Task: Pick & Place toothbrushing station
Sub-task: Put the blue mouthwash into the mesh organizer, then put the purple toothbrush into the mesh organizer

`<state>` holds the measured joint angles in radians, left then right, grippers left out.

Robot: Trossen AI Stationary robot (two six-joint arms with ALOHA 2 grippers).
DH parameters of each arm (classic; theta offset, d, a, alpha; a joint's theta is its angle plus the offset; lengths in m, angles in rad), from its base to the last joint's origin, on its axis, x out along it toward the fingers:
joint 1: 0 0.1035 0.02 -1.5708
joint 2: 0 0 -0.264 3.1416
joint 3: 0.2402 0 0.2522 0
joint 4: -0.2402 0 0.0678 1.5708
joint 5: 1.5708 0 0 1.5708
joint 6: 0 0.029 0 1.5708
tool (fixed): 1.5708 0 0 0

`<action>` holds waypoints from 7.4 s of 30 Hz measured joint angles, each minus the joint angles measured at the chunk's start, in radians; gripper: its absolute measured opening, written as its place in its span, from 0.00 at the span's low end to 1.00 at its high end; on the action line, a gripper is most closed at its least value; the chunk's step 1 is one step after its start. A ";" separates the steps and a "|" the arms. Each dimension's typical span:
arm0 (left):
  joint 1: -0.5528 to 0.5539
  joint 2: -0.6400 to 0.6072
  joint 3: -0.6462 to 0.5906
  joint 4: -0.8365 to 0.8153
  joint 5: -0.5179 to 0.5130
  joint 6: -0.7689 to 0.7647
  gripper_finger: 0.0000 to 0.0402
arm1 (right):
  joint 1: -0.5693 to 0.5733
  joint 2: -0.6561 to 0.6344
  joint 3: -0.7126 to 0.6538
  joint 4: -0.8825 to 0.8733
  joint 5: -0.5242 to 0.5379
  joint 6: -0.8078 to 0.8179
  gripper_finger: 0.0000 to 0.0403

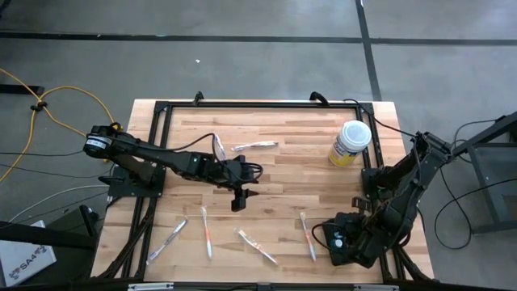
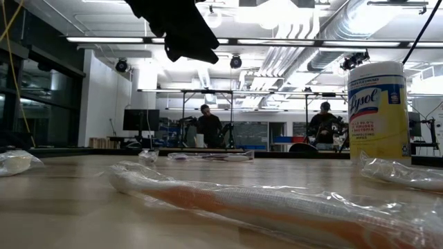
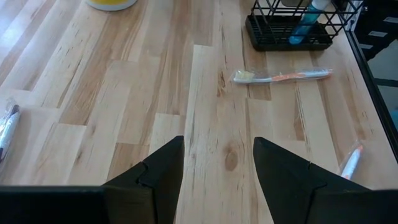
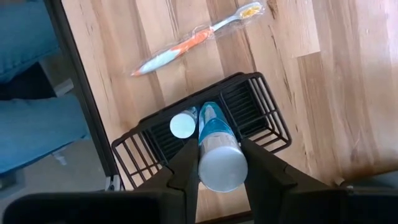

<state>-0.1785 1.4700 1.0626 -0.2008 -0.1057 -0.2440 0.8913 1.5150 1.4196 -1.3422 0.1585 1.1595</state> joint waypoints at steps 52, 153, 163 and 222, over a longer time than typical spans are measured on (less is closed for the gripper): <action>-0.048 0.000 0.000 0.003 0.000 0.001 0.46 | 0.005 0.001 -0.138 0.120 -0.024 0.041 0.22; -0.048 0.000 0.000 0.004 0.000 0.001 0.46 | -0.060 -0.004 -0.290 0.304 -0.073 -0.160 0.32; -0.047 0.000 0.000 0.003 0.000 0.001 0.46 | -0.076 -0.006 -0.290 0.303 -0.100 -0.177 0.32; -0.047 0.000 0.000 0.005 -0.001 0.001 0.46 | -0.126 -0.173 -0.288 0.313 0.001 -0.250 0.32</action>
<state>-0.2256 1.4700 1.0626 -0.1963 -0.1062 -0.2428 0.7651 1.3422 1.1313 -1.0289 0.1591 0.9093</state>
